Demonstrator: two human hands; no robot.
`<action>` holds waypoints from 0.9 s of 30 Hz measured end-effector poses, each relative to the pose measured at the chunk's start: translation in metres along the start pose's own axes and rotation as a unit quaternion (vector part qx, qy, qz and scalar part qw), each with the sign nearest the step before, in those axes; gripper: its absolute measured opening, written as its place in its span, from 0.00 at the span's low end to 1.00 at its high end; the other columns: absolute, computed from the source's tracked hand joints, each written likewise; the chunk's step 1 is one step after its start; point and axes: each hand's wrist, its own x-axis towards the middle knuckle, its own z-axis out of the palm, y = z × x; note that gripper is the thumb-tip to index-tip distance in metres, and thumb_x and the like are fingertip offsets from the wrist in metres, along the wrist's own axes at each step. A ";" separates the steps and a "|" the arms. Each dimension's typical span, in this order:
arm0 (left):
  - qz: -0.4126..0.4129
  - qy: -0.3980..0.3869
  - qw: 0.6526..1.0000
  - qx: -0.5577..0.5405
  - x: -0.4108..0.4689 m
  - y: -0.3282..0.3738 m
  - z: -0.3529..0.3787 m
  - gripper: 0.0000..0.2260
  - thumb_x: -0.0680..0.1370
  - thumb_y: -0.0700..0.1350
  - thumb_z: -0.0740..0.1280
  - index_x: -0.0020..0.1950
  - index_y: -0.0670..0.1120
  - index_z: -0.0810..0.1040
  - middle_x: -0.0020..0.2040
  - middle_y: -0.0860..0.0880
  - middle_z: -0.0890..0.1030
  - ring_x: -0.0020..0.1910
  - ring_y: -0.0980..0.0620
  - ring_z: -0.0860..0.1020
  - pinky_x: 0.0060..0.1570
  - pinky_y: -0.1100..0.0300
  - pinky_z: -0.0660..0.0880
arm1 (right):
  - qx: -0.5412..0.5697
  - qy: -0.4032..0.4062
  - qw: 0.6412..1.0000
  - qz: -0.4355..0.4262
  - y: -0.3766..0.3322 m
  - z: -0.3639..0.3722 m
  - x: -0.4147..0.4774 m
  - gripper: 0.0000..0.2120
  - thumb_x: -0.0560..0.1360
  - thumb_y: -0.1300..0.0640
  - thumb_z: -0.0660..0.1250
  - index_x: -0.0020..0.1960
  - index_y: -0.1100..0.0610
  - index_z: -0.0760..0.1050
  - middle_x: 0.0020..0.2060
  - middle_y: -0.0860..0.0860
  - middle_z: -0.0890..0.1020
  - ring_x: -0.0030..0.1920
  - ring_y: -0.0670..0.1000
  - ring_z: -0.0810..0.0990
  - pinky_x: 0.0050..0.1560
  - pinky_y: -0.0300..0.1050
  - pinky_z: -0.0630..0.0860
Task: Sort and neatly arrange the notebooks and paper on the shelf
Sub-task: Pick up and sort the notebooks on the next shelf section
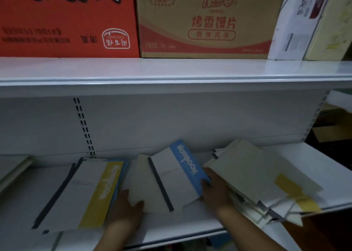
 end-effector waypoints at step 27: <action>-0.028 0.063 0.996 -0.054 0.004 0.001 0.005 0.22 0.73 0.38 0.69 0.65 0.35 0.69 0.56 0.36 0.77 0.34 0.46 0.76 0.33 0.59 0.72 | -0.320 0.068 0.945 -0.024 0.021 -0.063 0.009 0.20 0.78 0.54 0.56 0.69 0.56 0.65 0.61 0.59 0.78 0.59 0.58 0.77 0.53 0.44 0.72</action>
